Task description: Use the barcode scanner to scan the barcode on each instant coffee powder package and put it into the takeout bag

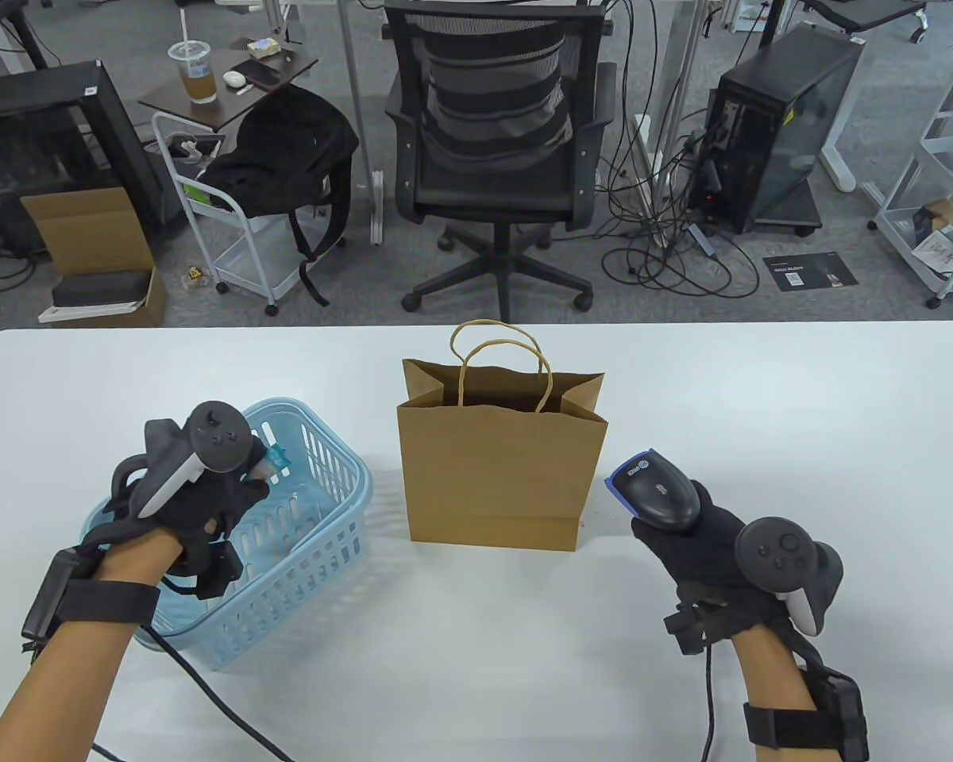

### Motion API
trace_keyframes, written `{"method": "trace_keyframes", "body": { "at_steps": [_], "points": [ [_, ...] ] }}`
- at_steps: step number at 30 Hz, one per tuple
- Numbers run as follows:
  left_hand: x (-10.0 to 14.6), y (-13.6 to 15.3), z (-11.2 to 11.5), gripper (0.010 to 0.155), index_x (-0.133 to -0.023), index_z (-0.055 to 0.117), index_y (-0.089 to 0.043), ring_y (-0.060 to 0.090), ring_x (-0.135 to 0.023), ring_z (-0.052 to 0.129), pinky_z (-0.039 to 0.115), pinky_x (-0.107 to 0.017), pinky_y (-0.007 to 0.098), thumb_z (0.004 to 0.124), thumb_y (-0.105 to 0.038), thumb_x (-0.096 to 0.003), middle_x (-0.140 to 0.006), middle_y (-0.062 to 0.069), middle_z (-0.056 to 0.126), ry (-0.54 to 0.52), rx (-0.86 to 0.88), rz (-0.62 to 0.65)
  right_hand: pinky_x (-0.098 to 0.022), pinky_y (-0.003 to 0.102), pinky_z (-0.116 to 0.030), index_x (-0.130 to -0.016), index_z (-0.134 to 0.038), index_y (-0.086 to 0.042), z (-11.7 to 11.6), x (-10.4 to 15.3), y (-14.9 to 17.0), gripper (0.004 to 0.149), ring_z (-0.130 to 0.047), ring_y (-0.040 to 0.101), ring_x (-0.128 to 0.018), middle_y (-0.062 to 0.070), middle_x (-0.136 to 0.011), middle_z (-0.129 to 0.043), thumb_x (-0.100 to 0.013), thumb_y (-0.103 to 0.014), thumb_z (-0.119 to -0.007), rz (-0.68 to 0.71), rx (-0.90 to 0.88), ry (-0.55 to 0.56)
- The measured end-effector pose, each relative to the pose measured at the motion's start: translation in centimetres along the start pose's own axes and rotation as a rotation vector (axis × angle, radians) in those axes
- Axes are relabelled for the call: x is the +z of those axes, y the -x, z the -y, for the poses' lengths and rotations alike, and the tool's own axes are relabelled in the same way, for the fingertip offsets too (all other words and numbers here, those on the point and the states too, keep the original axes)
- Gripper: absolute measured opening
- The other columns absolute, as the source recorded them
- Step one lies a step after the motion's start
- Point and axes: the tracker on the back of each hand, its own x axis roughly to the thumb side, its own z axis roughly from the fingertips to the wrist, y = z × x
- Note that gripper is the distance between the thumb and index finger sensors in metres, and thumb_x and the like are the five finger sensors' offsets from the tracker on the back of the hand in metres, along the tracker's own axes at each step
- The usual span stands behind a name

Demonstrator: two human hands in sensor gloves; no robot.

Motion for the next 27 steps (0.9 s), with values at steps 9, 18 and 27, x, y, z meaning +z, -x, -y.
{"method": "trace_keyframes", "body": {
  "at_steps": [9,18,27],
  "points": [
    [3.0,-1.1,-4.2,0.053,-0.087,0.075,-0.043,0.018,-0.097,0.086,0.063,-0.082,0.045,0.09,-0.042,-0.0357,-0.107,-0.021,0.068,-0.198,0.065,0.082,-0.049,0.042,-0.086,-0.091,-0.076,-0.019,0.3,0.0,0.0,0.067,-0.107,0.02,-0.056,-0.003,-0.063,-0.106,-0.041,-0.062,-0.091,0.005,-0.009,0.016],
    [7.9,-3.9,-8.2,0.054,-0.087,0.075,-0.041,0.017,-0.091,0.091,0.069,-0.078,0.045,0.089,-0.044,-0.0357,-0.105,-0.016,0.071,-0.394,0.05,0.221,-0.049,0.042,-0.086,-0.091,-0.076,-0.02,0.5,0.2,0.1,0.067,-0.108,0.02,-0.056,-0.004,-0.063,-0.106,-0.041,-0.062,-0.091,-0.003,-0.004,0.024],
    [12.9,-6.7,-8.5,0.053,-0.086,0.078,-0.041,0.016,-0.087,0.095,0.073,-0.075,0.043,0.089,-0.046,-0.0349,-0.103,-0.016,0.077,-0.57,-0.103,0.353,-0.049,0.042,-0.086,-0.091,-0.076,-0.019,0.9,0.2,0.1,0.067,-0.107,0.02,-0.056,-0.004,-0.063,-0.106,-0.041,-0.062,-0.091,-0.003,-0.029,0.043]
  ]
}}
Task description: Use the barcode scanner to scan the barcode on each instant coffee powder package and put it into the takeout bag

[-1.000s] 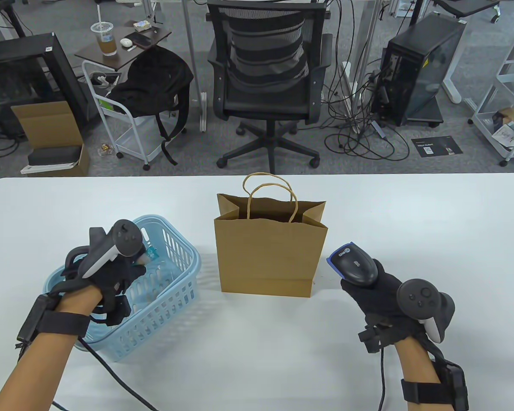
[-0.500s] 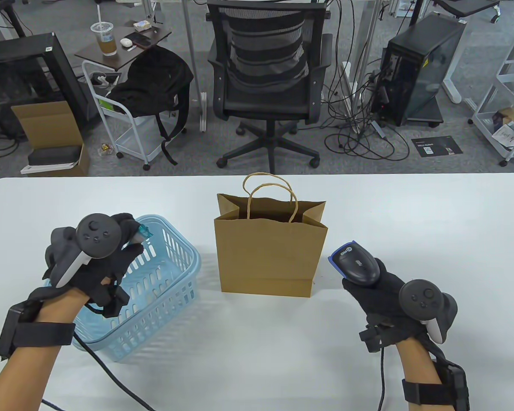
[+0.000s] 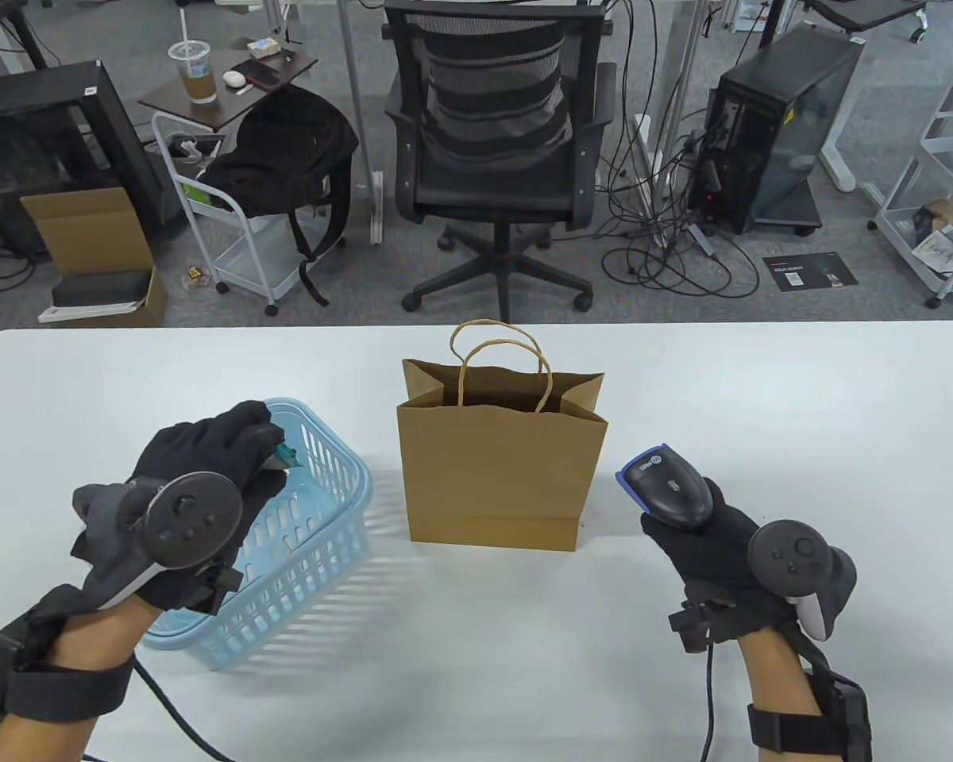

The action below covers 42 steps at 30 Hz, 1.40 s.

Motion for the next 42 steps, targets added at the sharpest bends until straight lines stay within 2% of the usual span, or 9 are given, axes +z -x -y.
{"method": "trace_keyframes", "body": {
  "at_steps": [7,13,18,22,25,29,32,35,42],
  "points": [
    [1.5,-4.1,0.1,0.053,-0.086,0.076,-0.04,0.013,-0.083,0.097,0.075,-0.072,0.042,0.088,-0.047,-0.0354,-0.102,-0.015,0.077,-0.182,-0.032,0.101,-0.049,0.042,-0.086,-0.091,-0.076,-0.02,-0.3,0.1,-0.3,0.067,-0.107,0.02,-0.056,-0.004,-0.063,-0.106,-0.041,-0.062,-0.091,0.02,0.012,-0.004],
    [2.4,-7.3,0.4,0.053,-0.087,0.077,-0.039,0.013,-0.084,0.098,0.076,-0.072,0.042,0.087,-0.047,-0.0355,-0.101,-0.014,0.078,-0.278,0.008,0.145,-0.05,0.042,-0.086,-0.091,-0.076,-0.02,0.0,0.1,-0.3,0.067,-0.107,0.02,-0.056,-0.004,-0.063,-0.106,-0.041,-0.062,-0.091,0.015,0.0,0.011],
    [3.1,-10.1,1.9,0.053,-0.087,0.076,-0.039,0.013,-0.083,0.098,0.076,-0.072,0.042,0.087,-0.047,-0.0357,-0.101,-0.014,0.077,-0.319,0.089,0.19,-0.049,0.042,-0.086,-0.091,-0.076,-0.02,-0.1,0.2,-0.3,0.067,-0.107,0.02,-0.056,-0.004,-0.063,-0.106,-0.041,-0.062,-0.091,0.015,0.009,0.008],
    [3.3,-11.1,3.6,0.053,-0.087,0.076,-0.04,0.013,-0.083,0.097,0.076,-0.072,0.042,0.087,-0.048,-0.0357,-0.101,-0.015,0.077,-0.314,0.12,0.194,-0.05,0.042,-0.086,-0.091,-0.076,-0.02,-0.1,0.2,-0.3,0.067,-0.107,0.02,-0.056,-0.004,-0.063,-0.106,-0.041,-0.062,-0.091,0.016,0.01,0.007],
    [3.5,-11.6,5.1,0.053,-0.087,0.076,-0.04,0.014,-0.091,0.094,0.075,-0.073,0.041,0.087,-0.048,-0.0359,-0.102,-0.015,0.076,-0.296,0.177,0.19,-0.05,0.042,-0.086,-0.091,-0.076,-0.02,-0.1,0.2,-0.3,0.067,-0.107,0.02,-0.056,-0.004,-0.063,-0.106,-0.041,-0.062,-0.091,0.016,0.012,0.008],
    [4.2,-12.3,7.2,0.053,-0.087,0.075,-0.04,0.013,-0.092,0.093,0.075,-0.074,0.041,0.086,-0.048,-0.0361,-0.102,-0.014,0.076,-0.277,0.202,0.192,-0.05,0.042,-0.086,-0.091,-0.076,-0.019,-0.1,0.2,-0.3,0.067,-0.107,0.02,-0.056,-0.004,-0.063,-0.106,-0.041,-0.062,-0.091,0.016,0.013,0.01],
    [4.6,-13.0,8.5,0.053,-0.087,0.074,-0.041,0.014,-0.099,0.087,0.072,-0.077,0.041,0.086,-0.048,-0.0364,-0.104,-0.015,0.073,-0.257,0.16,0.216,-0.05,0.042,-0.086,-0.091,-0.076,-0.019,-0.2,0.1,-0.4,0.067,-0.107,0.021,-0.056,-0.004,-0.063,-0.106,-0.041,-0.062,-0.091,0.015,0.021,0.005],
    [5.1,-13.6,9.8,0.052,-0.087,0.074,-0.042,0.013,-0.099,0.087,0.072,-0.077,0.041,0.086,-0.048,-0.036,-0.103,-0.016,0.074,-0.25,0.132,0.246,-0.05,0.042,-0.086,-0.091,-0.076,-0.02,-0.2,0.1,-0.4,0.067,-0.107,0.02,-0.056,-0.004,-0.063,-0.106,-0.041,-0.062,-0.091,0.015,0.028,0.002],
    [6.4,-14.0,11.8,0.052,-0.086,0.074,-0.04,0.014,-0.096,0.089,0.074,-0.075,0.04,0.086,-0.047,-0.0361,-0.102,-0.015,0.075,-0.19,0.22,0.262,-0.05,0.042,-0.086,-0.091,-0.076,-0.019,-0.3,0.1,-0.6,0.067,-0.107,0.021,-0.056,-0.003,-0.063,-0.106,-0.041,-0.062,-0.091,0.025,0.034,0.001]
  ]
}}
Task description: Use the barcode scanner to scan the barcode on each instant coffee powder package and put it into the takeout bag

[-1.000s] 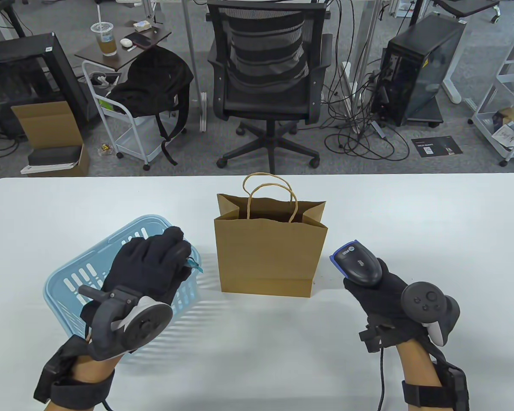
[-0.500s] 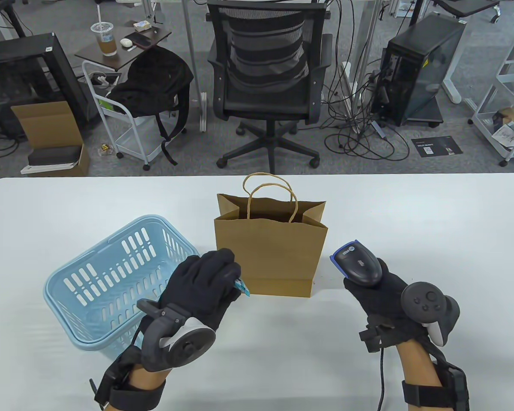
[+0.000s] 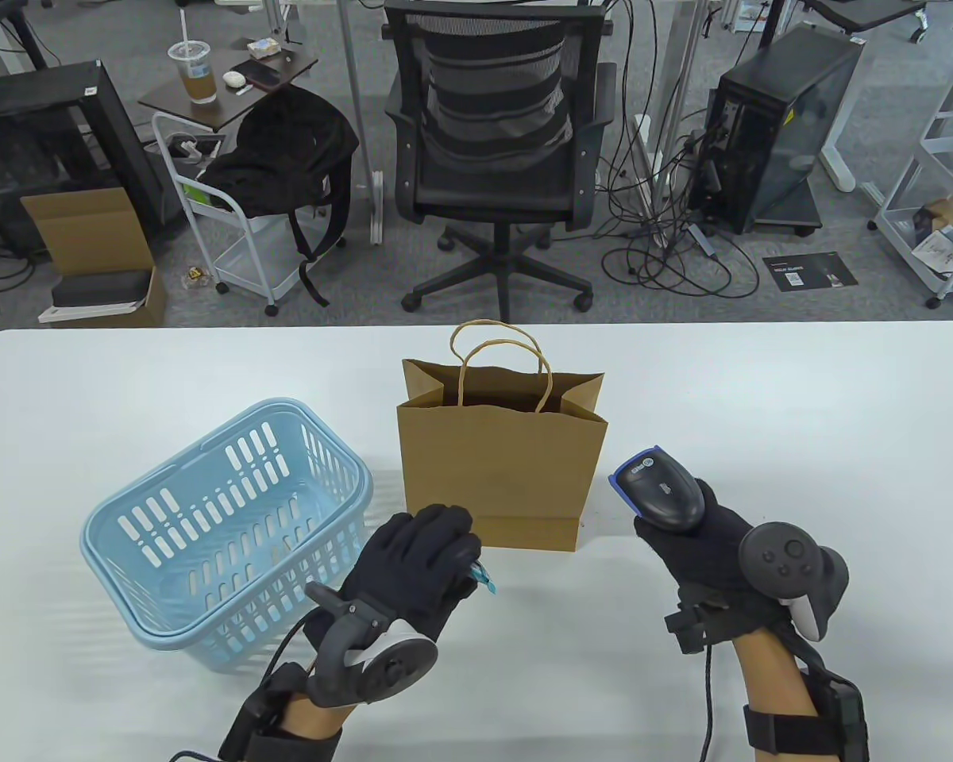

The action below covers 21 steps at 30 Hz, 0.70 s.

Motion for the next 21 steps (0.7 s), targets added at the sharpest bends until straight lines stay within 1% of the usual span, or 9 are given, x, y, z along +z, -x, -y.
{"method": "trace_keyframes", "body": {
  "at_steps": [4,7,10,14,21],
  "points": [
    [0.7,0.4,0.6,0.052,-0.086,0.074,-0.039,0.015,-0.095,0.089,0.074,-0.074,0.041,0.086,-0.046,-0.0362,-0.102,-0.014,0.075,0.047,0.048,0.008,-0.05,0.042,-0.086,-0.091,-0.076,-0.019,-0.1,0.0,0.0,0.067,-0.107,0.021,-0.056,-0.003,-0.063,-0.106,-0.041,-0.062,-0.091,0.002,-0.002,0.0],
    [0.9,1.1,0.7,0.051,-0.086,0.075,-0.038,0.014,-0.094,0.091,0.075,-0.073,0.04,0.086,-0.046,-0.0357,-0.1,-0.014,0.077,0.05,0.091,-0.03,-0.05,0.043,-0.086,-0.091,-0.076,-0.019,-0.2,-0.1,0.1,0.067,-0.107,0.021,-0.056,-0.003,-0.063,-0.106,-0.041,-0.062,-0.091,-0.006,-0.016,0.001],
    [1.2,2.4,0.9,0.051,-0.085,0.076,-0.037,0.014,-0.092,0.092,0.076,-0.073,0.041,0.086,-0.044,-0.0358,-0.099,-0.014,0.078,0.069,0.259,-0.116,-0.05,0.042,-0.086,-0.091,-0.076,-0.02,-0.3,0.0,0.3,0.067,-0.107,0.02,-0.056,-0.004,-0.063,-0.106,-0.041,-0.062,-0.091,-0.02,-0.054,0.009],
    [1.4,4.2,2.0,0.05,-0.085,0.077,-0.036,0.016,-0.091,0.093,0.075,-0.073,0.042,0.085,-0.041,-0.0363,-0.099,-0.012,0.079,0.123,0.464,-0.221,-0.049,0.042,-0.086,-0.091,-0.076,-0.02,-0.3,0.0,0.0,0.067,-0.107,0.02,-0.056,-0.004,-0.063,-0.106,-0.041,-0.062,-0.091,-0.018,-0.127,0.028],
    [1.7,5.7,3.1,0.048,-0.085,0.078,-0.035,0.016,-0.09,0.094,0.076,-0.072,0.043,0.084,-0.038,-0.0373,-0.098,-0.012,0.08,0.169,0.619,-0.307,-0.05,0.042,-0.085,-0.091,-0.075,-0.02,1.3,0.5,-1.6,0.066,-0.107,0.02,-0.055,-0.004,-0.062,-0.105,-0.042,-0.062,-0.091,0.036,-0.256,0.122]
  ]
}}
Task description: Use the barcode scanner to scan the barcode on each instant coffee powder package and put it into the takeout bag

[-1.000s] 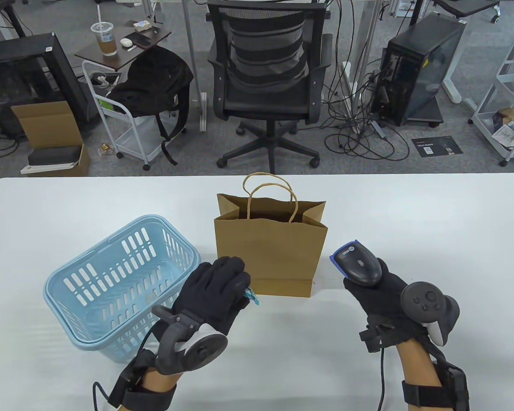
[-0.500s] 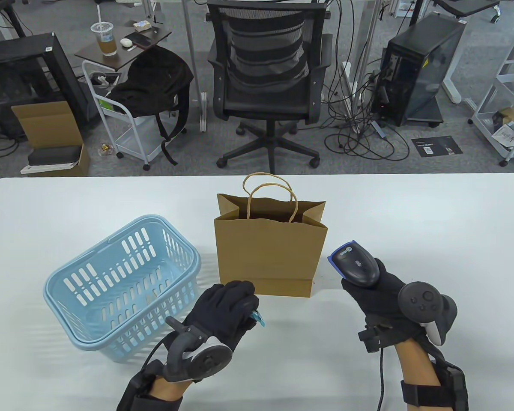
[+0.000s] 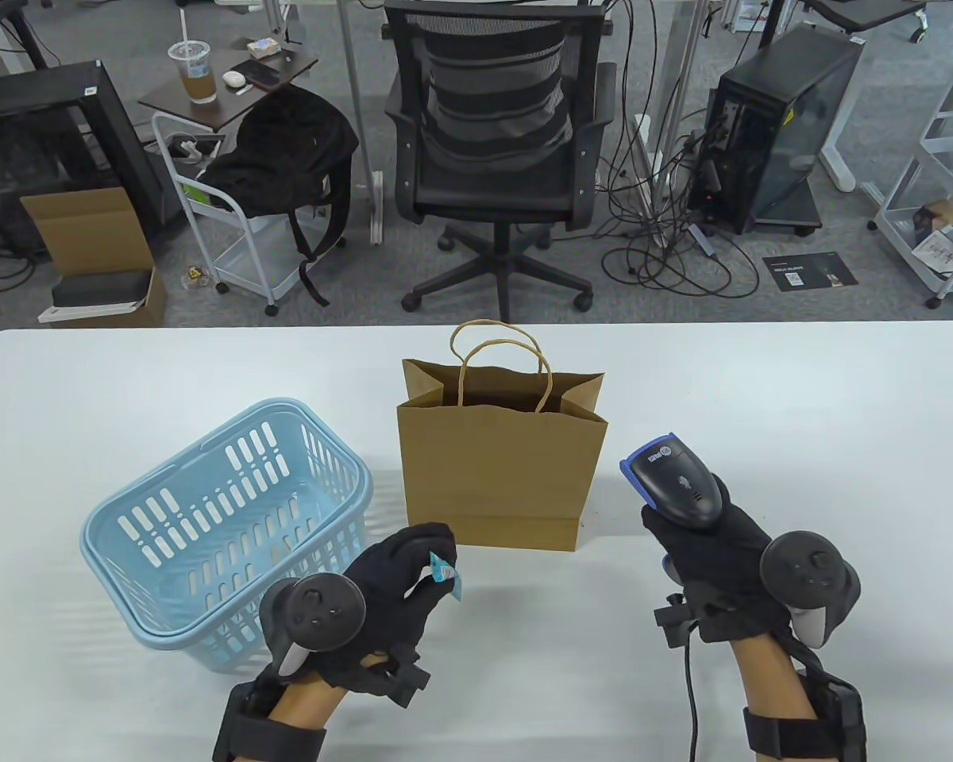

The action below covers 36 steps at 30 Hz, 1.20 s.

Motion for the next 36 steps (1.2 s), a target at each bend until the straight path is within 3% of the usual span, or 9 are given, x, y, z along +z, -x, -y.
{"method": "trace_keyframes", "body": {
  "at_steps": [5,10,17,24,29,36],
  "points": [
    [0.0,0.6,0.2,0.047,-0.085,0.078,-0.035,0.016,-0.089,0.094,0.076,-0.071,0.043,0.082,-0.039,-0.0384,-0.098,-0.011,0.08,0.008,0.024,-0.025,-0.05,0.041,-0.085,-0.092,-0.075,-0.021,0.9,0.2,-1.5,0.066,-0.107,0.019,-0.056,-0.005,-0.062,-0.105,-0.042,-0.062,-0.09,0.049,0.028,0.045],
    [-0.1,0.8,0.6,0.046,-0.085,0.078,-0.035,0.016,-0.088,0.094,0.076,-0.07,0.043,0.08,-0.041,-0.0396,-0.097,-0.011,0.08,0.026,0.069,-0.042,-0.05,0.041,-0.086,-0.091,-0.075,-0.021,0.6,0.3,-2.3,0.065,-0.107,0.018,-0.055,-0.006,-0.062,-0.105,-0.042,-0.062,-0.09,0.092,-0.012,0.008],
    [-0.1,0.8,0.7,0.045,-0.083,0.08,-0.034,0.017,-0.086,0.095,0.076,-0.07,0.043,0.076,-0.044,-0.0398,-0.095,-0.011,0.082,0.031,0.057,-0.032,-0.049,0.041,-0.086,-0.087,-0.077,-0.023,-2.4,1.5,-4.8,0.061,-0.107,0.018,-0.053,-0.007,-0.059,-0.105,-0.041,-0.061,-0.092,0.227,0.023,-0.111],
    [0.0,0.9,0.6,0.044,-0.082,0.081,-0.035,0.016,-0.085,0.096,0.077,-0.069,0.043,0.075,-0.045,-0.0397,-0.094,-0.012,0.083,0.023,0.051,-0.025,-0.049,0.042,-0.086,-0.086,-0.078,-0.024,-7.2,3.7,-7.2,0.06,-0.107,0.018,-0.054,-0.006,-0.059,-0.105,-0.04,-0.06,-0.092,0.361,0.168,-0.381],
    [0.0,0.9,0.7,0.043,-0.082,0.081,-0.035,0.017,-0.085,0.096,0.077,-0.069,0.043,0.076,-0.045,-0.0397,-0.094,-0.011,0.083,0.027,0.034,-0.017,-0.049,0.042,-0.086,-0.086,-0.078,-0.024,-8.7,4.6,-7.8,0.059,-0.107,0.018,-0.054,-0.006,-0.059,-0.105,-0.04,-0.059,-0.092,0.4,0.197,-0.43],
    [0.1,0.9,0.9,0.043,-0.082,0.082,-0.034,0.017,-0.085,0.096,0.077,-0.069,0.043,0.078,-0.045,-0.0402,-0.094,-0.01,0.084,0.028,0.007,-0.016,-0.049,0.042,-0.086,-0.085,-0.078,-0.024,-8.4,4.5,-7.7,0.059,-0.107,0.018,-0.054,-0.006,-0.059,-0.106,-0.04,-0.06,-0.092,0.392,0.179,-0.418]
  ]
}}
